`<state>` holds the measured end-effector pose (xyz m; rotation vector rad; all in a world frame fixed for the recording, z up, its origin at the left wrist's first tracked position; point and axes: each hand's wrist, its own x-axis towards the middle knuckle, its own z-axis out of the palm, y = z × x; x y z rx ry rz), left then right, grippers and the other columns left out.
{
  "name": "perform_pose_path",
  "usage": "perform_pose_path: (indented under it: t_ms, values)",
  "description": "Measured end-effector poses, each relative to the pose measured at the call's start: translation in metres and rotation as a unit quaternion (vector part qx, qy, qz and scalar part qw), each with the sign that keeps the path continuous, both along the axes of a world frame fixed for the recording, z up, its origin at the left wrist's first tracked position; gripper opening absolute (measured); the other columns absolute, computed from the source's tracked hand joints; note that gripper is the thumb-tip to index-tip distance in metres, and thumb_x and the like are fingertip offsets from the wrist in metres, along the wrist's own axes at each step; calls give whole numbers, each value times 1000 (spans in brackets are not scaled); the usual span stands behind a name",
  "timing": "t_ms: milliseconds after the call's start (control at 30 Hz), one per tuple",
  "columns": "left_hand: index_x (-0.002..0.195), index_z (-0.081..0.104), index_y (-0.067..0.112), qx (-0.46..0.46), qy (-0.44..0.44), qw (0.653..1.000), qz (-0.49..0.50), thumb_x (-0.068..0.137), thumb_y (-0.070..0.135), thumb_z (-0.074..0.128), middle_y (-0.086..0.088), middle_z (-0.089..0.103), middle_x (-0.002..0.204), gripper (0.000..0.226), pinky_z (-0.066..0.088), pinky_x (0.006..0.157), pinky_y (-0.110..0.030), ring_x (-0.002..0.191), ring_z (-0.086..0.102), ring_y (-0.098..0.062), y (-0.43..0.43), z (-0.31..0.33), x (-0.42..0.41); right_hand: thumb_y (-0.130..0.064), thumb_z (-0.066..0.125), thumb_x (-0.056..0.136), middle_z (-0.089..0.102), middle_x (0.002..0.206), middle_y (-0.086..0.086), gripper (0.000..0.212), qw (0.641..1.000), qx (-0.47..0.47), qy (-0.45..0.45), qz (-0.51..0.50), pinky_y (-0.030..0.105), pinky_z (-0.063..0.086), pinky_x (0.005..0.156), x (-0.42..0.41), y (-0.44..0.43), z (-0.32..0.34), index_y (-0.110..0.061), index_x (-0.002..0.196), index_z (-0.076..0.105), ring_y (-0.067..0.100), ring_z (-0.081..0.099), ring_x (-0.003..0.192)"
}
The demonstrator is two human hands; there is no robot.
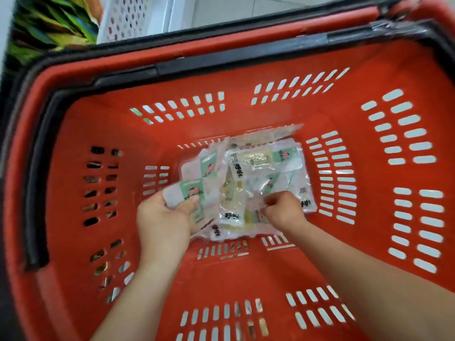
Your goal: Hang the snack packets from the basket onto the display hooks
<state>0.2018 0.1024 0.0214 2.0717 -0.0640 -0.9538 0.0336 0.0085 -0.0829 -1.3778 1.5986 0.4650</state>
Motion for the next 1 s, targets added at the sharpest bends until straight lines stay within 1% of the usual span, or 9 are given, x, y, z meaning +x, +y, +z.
perform_pose_path:
  t_ms: [100,200,300,433,500,600,733,933,1000]
  values:
    - [79,72,23,-17,-23,1000,2,82,-2,70,4,75,76,26,55,57,-21,71,73,-16,1,32,-2,-5,62,88,72,95,11,14,1000,-12,-5,28,29,51,72,-8,-11,42,-6,96,74,20,62,79]
    - [80,71,24,-36,-30,999,4,81,-2,70,8,74,75,26,56,60,-25,67,72,-12,4,72,-3,-17,60,94,67,105,5,24,994,-39,-26,103,21,40,78,-16,-22,97,-6,115,68,17,60,91]
    - [79,70,25,-59,-45,997,-14,81,-1,71,14,72,67,26,56,60,-22,61,70,-7,7,119,-5,-22,52,99,65,117,-1,27,986,-79,-70,132,25,44,84,-21,-36,167,-13,124,59,19,62,100]
    - [79,68,24,-103,-52,993,10,81,-3,71,19,71,67,27,50,52,-13,60,68,0,13,192,-12,-18,51,100,65,91,-1,8,974,-137,-175,39,34,56,56,-28,-45,272,-23,97,57,15,62,70]
    - [81,68,21,-131,-59,990,13,81,-4,69,19,70,65,24,48,51,-12,57,67,1,16,234,-20,-11,54,98,62,83,-2,16,959,-171,-223,-34,31,56,49,-33,-46,322,-24,89,58,16,63,70]
    - [82,68,21,-183,-84,979,26,81,-5,69,20,71,68,26,50,55,-13,62,66,3,23,299,-34,-9,60,94,65,84,6,12,927,-235,-282,-70,20,53,48,-42,-45,400,-20,92,62,19,68,72]
    - [83,74,27,-248,-108,962,34,71,9,72,5,75,87,22,56,75,-33,83,71,-18,40,397,-53,-5,58,93,62,72,-1,28,895,-301,-328,16,10,45,55,-61,-27,505,-32,95,54,4,64,57]
    - [92,67,18,-333,-140,932,9,82,-15,60,15,74,83,35,56,74,-23,79,69,-4,70,565,-95,2,54,85,65,75,-14,43,861,-336,-352,145,12,45,67,-97,8,665,-37,70,62,1,62,71]
    - [97,65,17,-351,-151,924,-3,82,-16,59,14,74,87,36,57,78,-26,84,69,-7,83,616,-113,-8,58,85,69,80,-17,31,857,-310,-383,147,14,47,73,-103,24,723,-34,75,69,-1,63,79]
